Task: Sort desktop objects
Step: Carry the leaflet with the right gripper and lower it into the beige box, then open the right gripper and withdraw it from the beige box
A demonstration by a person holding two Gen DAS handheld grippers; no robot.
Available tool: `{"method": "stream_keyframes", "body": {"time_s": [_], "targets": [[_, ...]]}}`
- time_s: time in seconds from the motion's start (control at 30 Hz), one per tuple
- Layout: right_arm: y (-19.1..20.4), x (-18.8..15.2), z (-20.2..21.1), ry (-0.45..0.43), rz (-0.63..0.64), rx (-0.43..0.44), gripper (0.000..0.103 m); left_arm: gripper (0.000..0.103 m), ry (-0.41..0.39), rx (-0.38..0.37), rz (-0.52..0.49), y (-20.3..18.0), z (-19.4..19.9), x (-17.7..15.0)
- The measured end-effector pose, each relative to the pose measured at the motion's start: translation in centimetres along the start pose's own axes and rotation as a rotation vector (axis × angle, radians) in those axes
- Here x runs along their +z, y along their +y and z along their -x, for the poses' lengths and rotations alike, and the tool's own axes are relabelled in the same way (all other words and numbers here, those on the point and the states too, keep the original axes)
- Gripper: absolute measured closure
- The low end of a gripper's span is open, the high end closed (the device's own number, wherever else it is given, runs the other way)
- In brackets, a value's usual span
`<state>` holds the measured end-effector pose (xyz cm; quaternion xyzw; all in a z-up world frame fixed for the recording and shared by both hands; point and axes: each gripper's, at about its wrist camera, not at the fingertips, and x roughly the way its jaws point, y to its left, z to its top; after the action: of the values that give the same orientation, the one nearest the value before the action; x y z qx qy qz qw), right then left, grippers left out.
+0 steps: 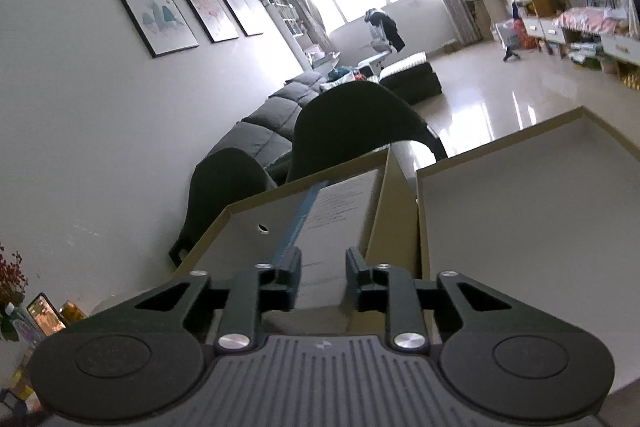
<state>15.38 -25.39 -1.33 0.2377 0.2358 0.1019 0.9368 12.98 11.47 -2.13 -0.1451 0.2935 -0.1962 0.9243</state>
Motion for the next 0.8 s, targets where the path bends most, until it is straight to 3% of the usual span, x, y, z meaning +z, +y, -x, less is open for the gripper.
{"method": "stream_keyframes", "body": {"time_s": [0.1,0.17,0.37,0.57,0.7,0.8], "targets": [[1.0,-0.7,1.1,-0.008,0.037,-0.03,0.07,0.02,0.003,0.014,-0.021,-0.9,-1.8,1.1],[1.8,-1.2,2.0,-0.015,0.069,-0.074,0.058,0.022,0.005,0.042,-0.046,-1.5,-3.1,1.6],[2.9,-2.9,3.4,0.028,0.092,-0.118,0.05,0.034,0.052,0.084,-0.02,-1.8,-6.5,2.1],[3.8,-4.3,3.1,0.085,0.125,-0.121,0.05,0.053,0.091,0.079,-0.014,-2.2,-7.9,2.1],[4.6,-4.9,2.0,0.117,0.144,-0.137,0.051,0.075,0.128,0.068,0.03,-2.1,-8.6,2.5],[4.5,-5.5,1.6,0.123,0.168,-0.165,0.054,0.087,0.13,0.105,0.02,-2.3,-8.7,2.7]]}}
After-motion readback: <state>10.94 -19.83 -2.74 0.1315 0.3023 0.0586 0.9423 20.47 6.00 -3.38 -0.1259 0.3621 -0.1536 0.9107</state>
